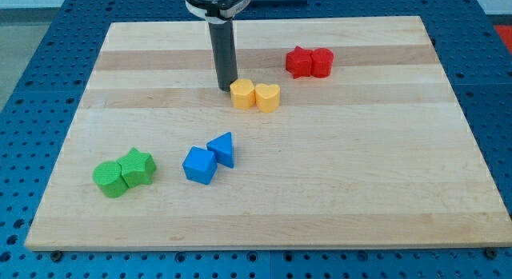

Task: Move the yellow hexagon closer to blue cube

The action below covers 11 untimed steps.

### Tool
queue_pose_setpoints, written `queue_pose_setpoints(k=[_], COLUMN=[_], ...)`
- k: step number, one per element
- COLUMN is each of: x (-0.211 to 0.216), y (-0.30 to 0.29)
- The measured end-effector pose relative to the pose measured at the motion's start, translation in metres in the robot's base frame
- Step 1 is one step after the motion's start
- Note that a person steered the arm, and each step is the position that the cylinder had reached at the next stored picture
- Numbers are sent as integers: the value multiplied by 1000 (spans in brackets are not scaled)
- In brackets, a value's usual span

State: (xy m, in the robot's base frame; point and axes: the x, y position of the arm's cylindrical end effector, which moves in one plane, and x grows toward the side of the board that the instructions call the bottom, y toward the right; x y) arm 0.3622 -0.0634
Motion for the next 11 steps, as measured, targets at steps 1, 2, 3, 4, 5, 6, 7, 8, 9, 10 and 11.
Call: queue_pose_setpoints(k=[1, 2, 3, 4, 5, 6, 7, 8, 9, 10, 11], x=[0, -19, -24, 2, 9, 3, 2, 3, 8, 28, 56], y=[0, 11, 52, 51, 36, 34, 23, 5, 2, 2, 2])
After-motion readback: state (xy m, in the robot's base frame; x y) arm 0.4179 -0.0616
